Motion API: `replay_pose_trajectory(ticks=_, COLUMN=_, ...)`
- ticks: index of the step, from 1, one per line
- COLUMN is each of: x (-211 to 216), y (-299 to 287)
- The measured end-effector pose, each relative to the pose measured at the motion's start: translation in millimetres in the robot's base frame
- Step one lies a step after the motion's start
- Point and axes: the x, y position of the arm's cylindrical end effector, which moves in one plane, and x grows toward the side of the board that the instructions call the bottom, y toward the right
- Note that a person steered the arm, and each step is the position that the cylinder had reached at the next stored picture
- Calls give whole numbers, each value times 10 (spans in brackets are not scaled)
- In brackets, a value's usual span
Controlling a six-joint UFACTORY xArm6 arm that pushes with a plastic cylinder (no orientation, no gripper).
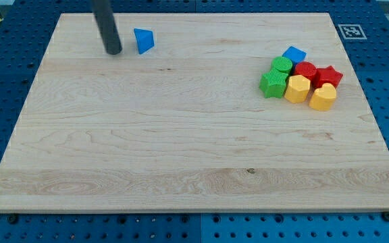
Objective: Push blue triangle towards the blue cube
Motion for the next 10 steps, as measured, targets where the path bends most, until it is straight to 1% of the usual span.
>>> replay_pose_trajectory(ticks=1, x=-34, y=450)
replay_pose_trajectory(ticks=2, x=-69, y=728)
replay_pose_trajectory(ticks=4, x=-401, y=580)
replay_pose_trajectory(ticks=6, x=-401, y=890)
replay_pose_trajectory(ticks=8, x=-401, y=891)
replay_pose_trajectory(ticks=9, x=-401, y=1025)
replay_pose_trajectory(ticks=10, x=-418, y=941)
